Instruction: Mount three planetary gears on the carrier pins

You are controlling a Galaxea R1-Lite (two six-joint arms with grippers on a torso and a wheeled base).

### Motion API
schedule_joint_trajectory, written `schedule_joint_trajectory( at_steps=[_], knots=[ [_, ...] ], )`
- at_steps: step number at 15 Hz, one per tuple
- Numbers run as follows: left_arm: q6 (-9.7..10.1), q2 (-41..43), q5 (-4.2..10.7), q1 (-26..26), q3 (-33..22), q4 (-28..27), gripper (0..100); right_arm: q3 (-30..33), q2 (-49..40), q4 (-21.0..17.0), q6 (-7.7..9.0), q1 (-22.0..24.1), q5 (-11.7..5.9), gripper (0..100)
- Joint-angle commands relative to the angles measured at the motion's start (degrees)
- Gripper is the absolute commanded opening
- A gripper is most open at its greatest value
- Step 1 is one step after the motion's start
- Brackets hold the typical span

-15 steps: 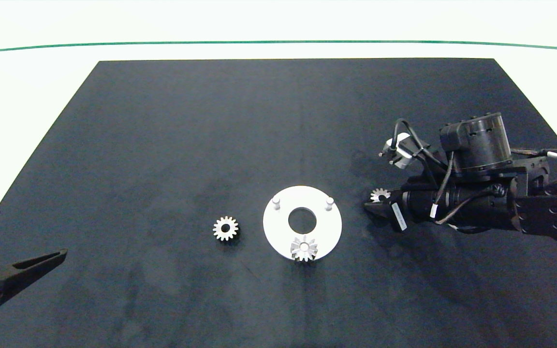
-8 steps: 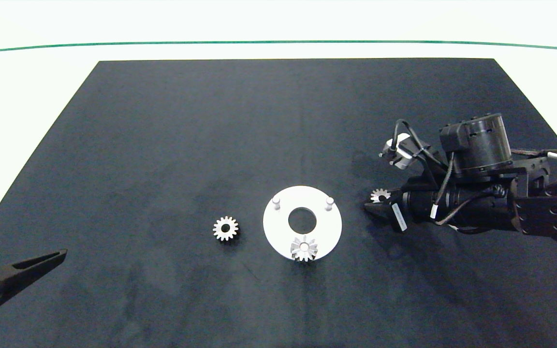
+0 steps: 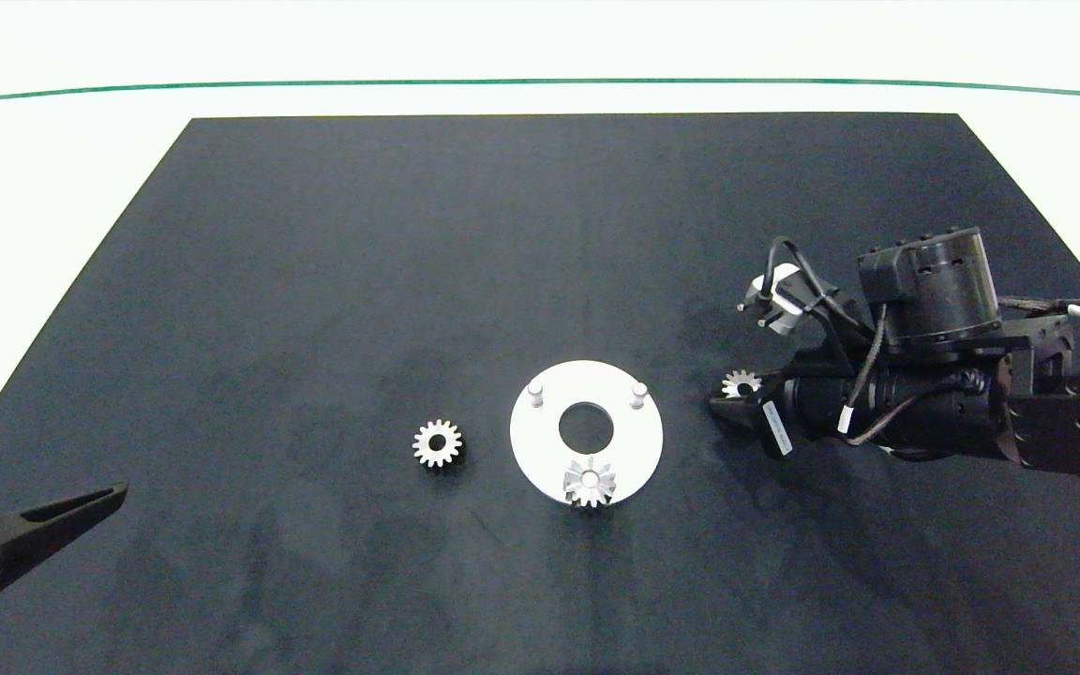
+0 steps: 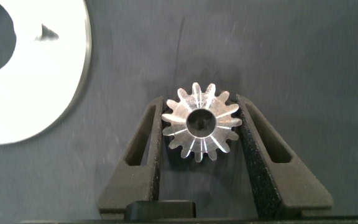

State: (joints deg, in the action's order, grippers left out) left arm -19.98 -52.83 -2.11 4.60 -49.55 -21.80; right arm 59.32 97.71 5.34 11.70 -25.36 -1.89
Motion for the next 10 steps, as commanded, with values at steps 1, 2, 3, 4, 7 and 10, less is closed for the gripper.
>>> schedule_joint_trajectory(
  at_steps=[1,2,3,4,7,10],
  knots=[
    [-0.15,0.19,0.00,0.06,-0.02,-0.18,100,0.27,-1.73,0.29,0.34,-0.83,-0.48,1],
    [-0.06,0.10,0.00,0.15,-0.02,-0.18,100,0.97,-2.70,0.02,0.87,-1.27,-0.66,1],
    [-0.15,0.10,0.00,0.15,-0.02,-0.18,100,1.41,-3.14,-0.24,1.22,-1.36,-0.66,1],
    [-0.15,0.10,0.00,0.15,-0.02,-0.09,100,2.38,-3.93,-0.59,1.66,-2.50,-1.01,1],
    [-0.15,0.28,0.00,0.24,-0.02,-0.53,100,5.37,-3.93,-3.41,1.74,-6.46,-2.42,1],
    [-0.15,0.36,0.00,0.33,-0.28,-1.41,100,8.62,-2.52,-4.46,1.74,-10.06,-2.42,1]
  ],
)
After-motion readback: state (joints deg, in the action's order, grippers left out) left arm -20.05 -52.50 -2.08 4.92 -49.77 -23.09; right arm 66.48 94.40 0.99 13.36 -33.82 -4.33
